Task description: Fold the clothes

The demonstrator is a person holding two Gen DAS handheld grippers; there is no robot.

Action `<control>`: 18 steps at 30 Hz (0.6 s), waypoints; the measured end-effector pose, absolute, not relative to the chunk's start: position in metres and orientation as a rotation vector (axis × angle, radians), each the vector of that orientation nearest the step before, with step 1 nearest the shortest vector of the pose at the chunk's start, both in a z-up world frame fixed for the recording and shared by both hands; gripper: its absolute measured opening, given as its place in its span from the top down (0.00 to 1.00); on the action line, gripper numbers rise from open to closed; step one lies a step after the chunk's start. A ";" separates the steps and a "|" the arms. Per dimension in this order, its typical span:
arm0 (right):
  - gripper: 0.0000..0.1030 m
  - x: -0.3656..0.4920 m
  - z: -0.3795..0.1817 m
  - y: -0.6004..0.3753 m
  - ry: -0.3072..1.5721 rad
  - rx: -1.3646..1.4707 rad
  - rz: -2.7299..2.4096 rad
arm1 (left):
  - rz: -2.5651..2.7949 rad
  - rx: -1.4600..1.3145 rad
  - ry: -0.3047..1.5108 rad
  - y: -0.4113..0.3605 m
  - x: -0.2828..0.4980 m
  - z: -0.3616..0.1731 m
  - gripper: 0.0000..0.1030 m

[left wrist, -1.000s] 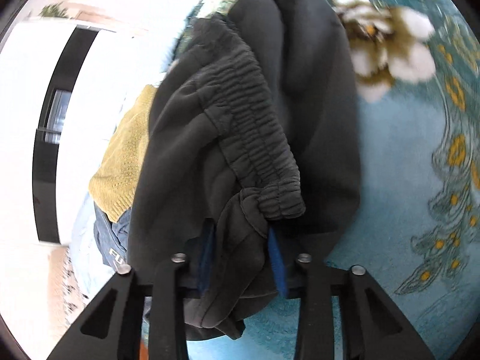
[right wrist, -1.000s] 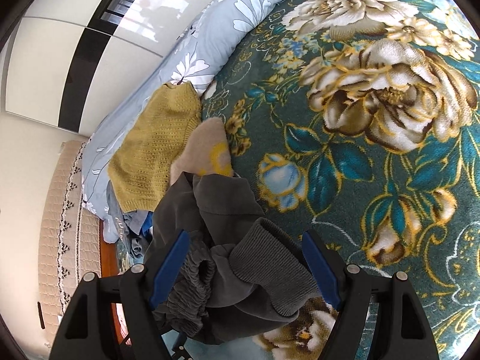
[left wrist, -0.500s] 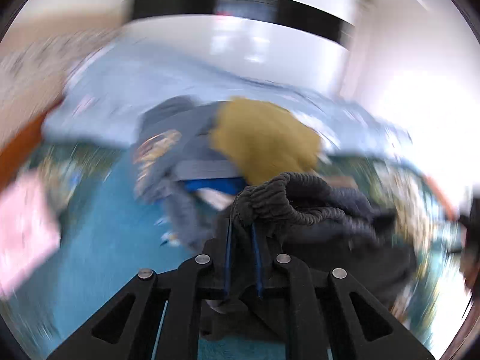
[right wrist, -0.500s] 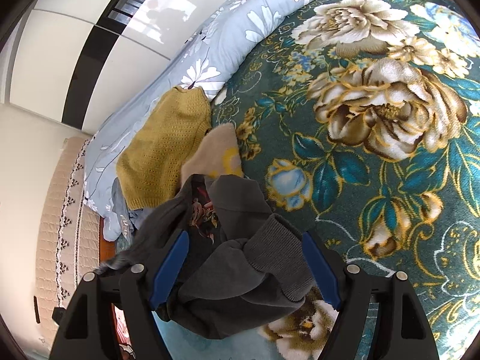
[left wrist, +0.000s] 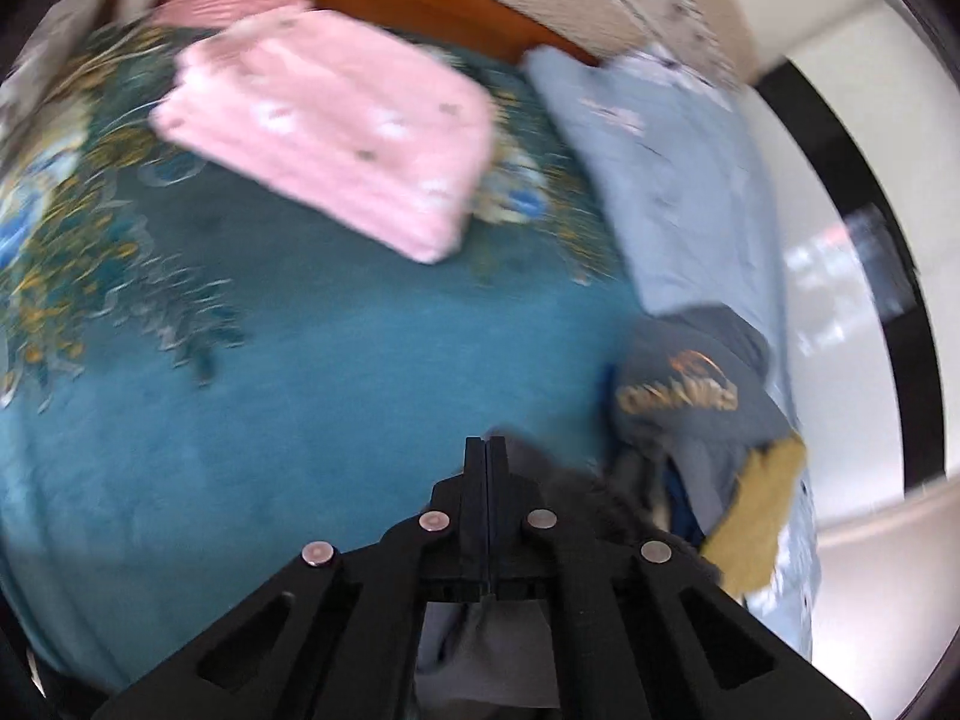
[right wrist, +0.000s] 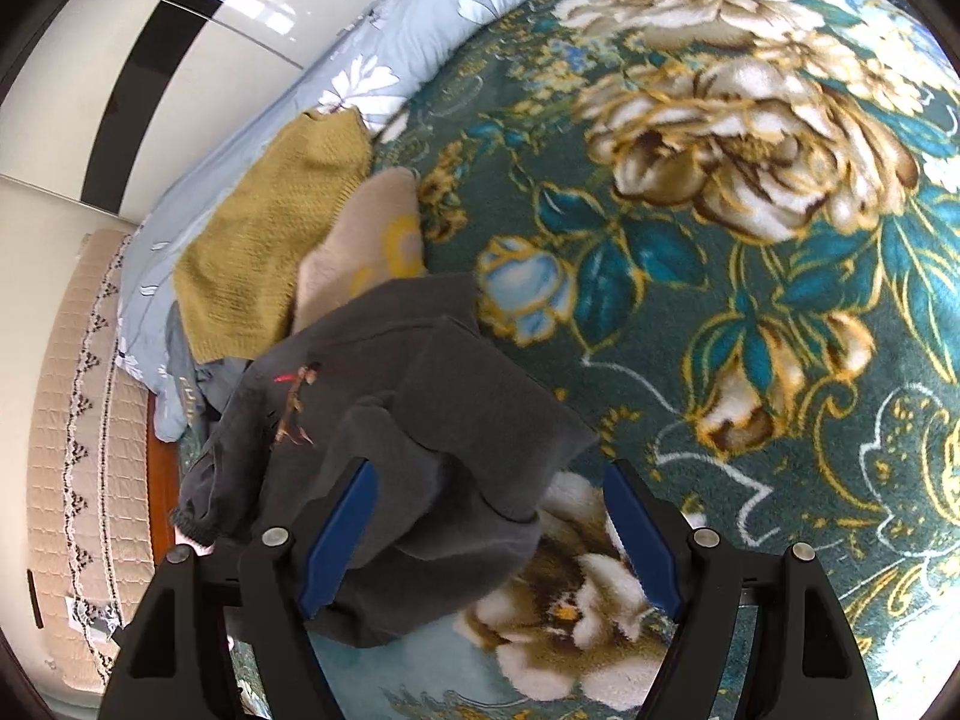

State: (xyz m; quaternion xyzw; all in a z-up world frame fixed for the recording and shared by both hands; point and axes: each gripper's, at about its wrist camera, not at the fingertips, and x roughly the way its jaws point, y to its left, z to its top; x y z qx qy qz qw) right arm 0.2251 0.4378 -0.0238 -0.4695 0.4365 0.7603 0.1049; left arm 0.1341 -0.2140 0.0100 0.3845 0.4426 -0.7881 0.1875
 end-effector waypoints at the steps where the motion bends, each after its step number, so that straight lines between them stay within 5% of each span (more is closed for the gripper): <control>1: 0.22 0.225 -0.029 0.436 1.286 -1.397 2.229 | -2.205 1.085 1.260 -0.216 0.135 0.008 1.00; 8: 0.29 0.226 -0.064 0.426 1.284 -1.489 2.145 | -2.086 1.242 1.304 -0.217 0.133 -0.016 1.00; 12: 0.49 0.225 -0.067 0.425 1.326 -1.475 2.124 | -2.015 1.333 1.320 -0.218 0.130 -0.029 0.59; 16: 0.60 0.223 -0.063 0.427 1.384 -1.433 2.114 | -2.036 1.362 1.211 -0.218 0.110 -0.032 0.47; 18: 0.73 0.222 -0.061 0.428 1.413 -1.412 2.109 | -2.053 1.404 1.172 -0.216 0.096 -0.039 0.47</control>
